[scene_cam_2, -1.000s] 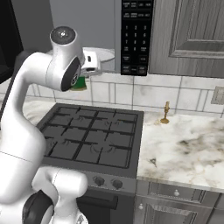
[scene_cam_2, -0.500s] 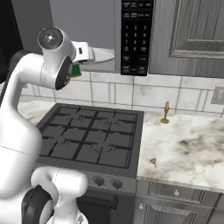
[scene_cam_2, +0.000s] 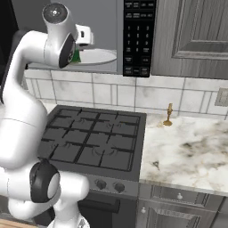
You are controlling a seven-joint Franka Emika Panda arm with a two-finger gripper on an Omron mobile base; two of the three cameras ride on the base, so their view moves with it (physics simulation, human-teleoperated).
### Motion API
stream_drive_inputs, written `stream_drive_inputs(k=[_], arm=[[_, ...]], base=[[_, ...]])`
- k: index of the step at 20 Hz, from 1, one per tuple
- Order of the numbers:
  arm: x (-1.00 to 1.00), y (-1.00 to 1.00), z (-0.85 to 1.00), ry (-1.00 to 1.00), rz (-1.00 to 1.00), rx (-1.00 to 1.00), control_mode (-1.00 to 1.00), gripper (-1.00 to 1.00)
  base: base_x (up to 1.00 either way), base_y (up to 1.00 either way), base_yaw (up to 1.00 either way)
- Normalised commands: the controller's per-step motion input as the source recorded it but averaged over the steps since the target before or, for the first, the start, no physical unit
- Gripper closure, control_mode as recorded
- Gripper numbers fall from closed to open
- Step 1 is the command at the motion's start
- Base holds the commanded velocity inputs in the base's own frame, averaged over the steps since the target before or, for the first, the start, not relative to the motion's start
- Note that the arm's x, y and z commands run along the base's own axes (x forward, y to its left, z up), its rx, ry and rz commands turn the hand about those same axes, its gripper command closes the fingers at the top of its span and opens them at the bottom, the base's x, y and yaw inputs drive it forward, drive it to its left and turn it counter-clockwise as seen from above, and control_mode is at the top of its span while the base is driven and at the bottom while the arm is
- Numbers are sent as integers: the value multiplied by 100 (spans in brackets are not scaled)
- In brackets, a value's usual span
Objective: Place the sponge inside the microwave to prepare for sanitizing.
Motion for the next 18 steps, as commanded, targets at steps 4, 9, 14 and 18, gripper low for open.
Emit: stream_drive_inputs(k=[4,9,14,18], arm=[[25,11,8,1,0,12,-100,100],[23,15,-8,-5,0,8,-100,100],[31,16,-9,-8,0,2,-100,100],[34,8,-10,-1,0,0,-100,100]], base=[[0,0,0],[0,0,0],[0,0,0],[0,0,0]])
